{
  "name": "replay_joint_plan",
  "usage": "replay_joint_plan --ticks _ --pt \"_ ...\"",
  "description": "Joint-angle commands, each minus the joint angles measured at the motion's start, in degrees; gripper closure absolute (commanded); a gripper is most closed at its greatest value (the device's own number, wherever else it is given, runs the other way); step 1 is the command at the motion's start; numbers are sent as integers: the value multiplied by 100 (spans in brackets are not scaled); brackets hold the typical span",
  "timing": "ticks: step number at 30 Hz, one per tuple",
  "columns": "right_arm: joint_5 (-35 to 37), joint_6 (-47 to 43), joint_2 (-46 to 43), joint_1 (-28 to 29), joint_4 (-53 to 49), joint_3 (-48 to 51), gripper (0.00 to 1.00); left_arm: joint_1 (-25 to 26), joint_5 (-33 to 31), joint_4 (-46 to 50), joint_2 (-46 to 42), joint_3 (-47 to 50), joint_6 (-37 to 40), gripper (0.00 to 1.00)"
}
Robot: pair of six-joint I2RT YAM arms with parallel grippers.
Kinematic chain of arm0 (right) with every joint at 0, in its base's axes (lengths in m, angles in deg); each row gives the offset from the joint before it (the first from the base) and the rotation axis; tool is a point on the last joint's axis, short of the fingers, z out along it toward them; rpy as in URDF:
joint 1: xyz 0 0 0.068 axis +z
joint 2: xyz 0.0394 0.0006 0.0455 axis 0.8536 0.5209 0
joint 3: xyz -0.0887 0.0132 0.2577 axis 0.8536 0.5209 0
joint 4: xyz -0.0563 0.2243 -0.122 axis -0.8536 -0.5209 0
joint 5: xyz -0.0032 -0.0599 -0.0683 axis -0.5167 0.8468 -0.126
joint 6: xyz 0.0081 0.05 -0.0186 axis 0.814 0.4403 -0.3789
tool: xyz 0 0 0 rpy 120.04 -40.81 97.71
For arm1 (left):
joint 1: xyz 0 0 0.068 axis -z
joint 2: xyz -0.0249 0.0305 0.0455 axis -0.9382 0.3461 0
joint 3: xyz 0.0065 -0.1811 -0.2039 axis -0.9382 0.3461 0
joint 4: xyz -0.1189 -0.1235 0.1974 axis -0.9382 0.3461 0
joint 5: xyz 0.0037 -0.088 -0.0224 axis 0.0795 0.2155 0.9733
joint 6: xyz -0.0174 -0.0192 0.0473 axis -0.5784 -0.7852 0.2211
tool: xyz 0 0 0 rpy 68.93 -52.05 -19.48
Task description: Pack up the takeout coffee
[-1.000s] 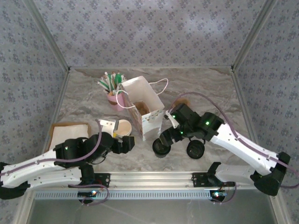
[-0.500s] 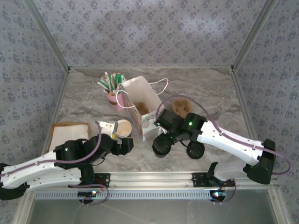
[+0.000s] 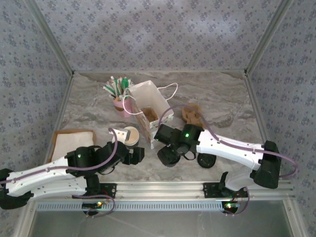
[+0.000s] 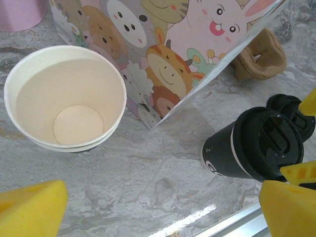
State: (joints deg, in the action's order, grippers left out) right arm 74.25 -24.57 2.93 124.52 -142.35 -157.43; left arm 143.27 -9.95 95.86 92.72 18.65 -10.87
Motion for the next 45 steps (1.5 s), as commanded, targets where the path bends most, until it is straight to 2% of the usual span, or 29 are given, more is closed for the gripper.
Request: replay_joint_plan --ticks 1,17,45 --pt "108 183 110 35 -154 -180 12 28 29 33 -40 -52 69 1" --pt "224 275 409 36 -135 -260 9 27 43 59 -111 -45 99 0" --pt "165 265 487 -17 148 45 17 26 95 -5 -96 -53 100 1"
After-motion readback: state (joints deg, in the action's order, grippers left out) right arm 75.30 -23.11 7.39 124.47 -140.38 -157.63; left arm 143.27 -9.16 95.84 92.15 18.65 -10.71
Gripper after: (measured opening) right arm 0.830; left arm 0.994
